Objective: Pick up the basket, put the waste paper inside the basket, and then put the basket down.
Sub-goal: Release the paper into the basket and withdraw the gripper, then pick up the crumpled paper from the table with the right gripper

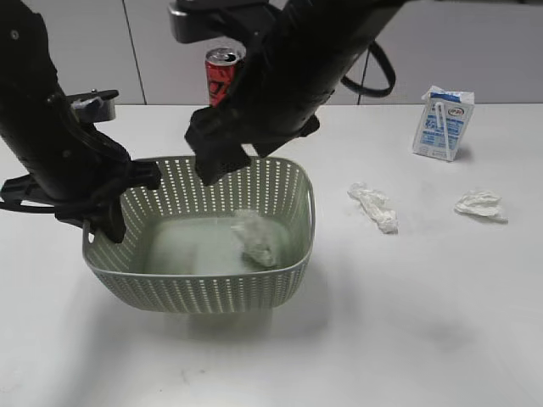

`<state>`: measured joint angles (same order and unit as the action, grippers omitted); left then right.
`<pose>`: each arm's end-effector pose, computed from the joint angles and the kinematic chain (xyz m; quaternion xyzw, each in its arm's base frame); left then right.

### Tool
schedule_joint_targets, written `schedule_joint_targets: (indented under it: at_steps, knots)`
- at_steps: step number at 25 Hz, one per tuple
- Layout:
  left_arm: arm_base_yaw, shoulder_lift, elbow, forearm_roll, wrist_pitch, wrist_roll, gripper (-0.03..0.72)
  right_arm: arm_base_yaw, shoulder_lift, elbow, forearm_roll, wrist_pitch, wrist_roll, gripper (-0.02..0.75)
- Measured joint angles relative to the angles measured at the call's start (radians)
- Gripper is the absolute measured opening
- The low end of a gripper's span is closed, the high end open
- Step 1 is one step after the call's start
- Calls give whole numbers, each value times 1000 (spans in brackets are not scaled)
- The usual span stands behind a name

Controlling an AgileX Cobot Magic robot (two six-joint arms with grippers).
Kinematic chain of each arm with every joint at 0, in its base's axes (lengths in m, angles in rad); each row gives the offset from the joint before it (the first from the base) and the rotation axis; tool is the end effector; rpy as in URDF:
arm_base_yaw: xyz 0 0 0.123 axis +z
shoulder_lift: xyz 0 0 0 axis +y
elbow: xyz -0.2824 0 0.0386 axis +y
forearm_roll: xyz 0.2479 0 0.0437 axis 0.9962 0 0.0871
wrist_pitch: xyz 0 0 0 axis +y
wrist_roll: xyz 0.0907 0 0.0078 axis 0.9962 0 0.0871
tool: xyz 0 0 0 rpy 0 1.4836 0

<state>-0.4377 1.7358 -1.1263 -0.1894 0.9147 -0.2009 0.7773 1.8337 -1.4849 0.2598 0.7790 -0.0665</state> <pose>0.2890 -0.1502 0.2000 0.0652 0.9925 -0.0955 0.0385 0.2772 0.2958 0.2655 -0.3325 0.8997 0.1954 0.2046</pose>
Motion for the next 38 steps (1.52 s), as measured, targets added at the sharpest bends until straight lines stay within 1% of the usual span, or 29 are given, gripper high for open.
schedule_joint_targets:
  at_steps: [2, 4, 6, 9, 12, 14, 18, 21, 25, 33, 34, 36, 37, 38]
  knots:
    - [0, 0, 0, 1, -1, 0, 0, -22, 0, -54, -34, 107, 30, 613]
    - [0, 0, 0, 3, -1, 0, 0, -75, -2, -101, -57, 205, 46, 613]
    - [0, 0, 0, 4, -2, 0, 0, -148, -10, -123, -99, 266, 51, 609]
    - [0, 0, 0, 5, -2, 0, 0, -290, -16, -125, -189, 323, 57, 594]
    - [0, 0, 0, 6, -3, 0, 0, -445, -16, -103, -227, 324, 80, 588]
    - [0, 0, 0, 7, -4, 0, 0, -529, -13, -63, -235, 300, 87, 585]
    - [0, 0, 0, 8, -17, 0, 0, -659, 32, 13, -237, 240, 99, 581]
    - [0, 0, 0, 8, -28, 0, 0, -704, 99, 38, -237, 183, 102, 582]
    - [0, 0, 0, 8, -29, 0, 0, -713, 196, 42, -229, 85, 106, 577]
    - [0, 0, 0, 7, -29, 0, 0, -713, 323, 42, -233, 57, 107, 563]
    - [0, 0, 0, 7, -29, 0, 0, -713, 326, 42, -234, 57, 107, 549]
    - [0, 0, 0, 7, -28, 0, 0, -713, 327, 42, -237, 54, 107, 491]
    - [0, 0, 0, 7, -28, 0, 0, -713, 327, 42, -237, 52, 107, 437]
    - [0, 0, 0, 7, -28, 0, 0, -713, 327, 42, -237, 51, 107, 365]
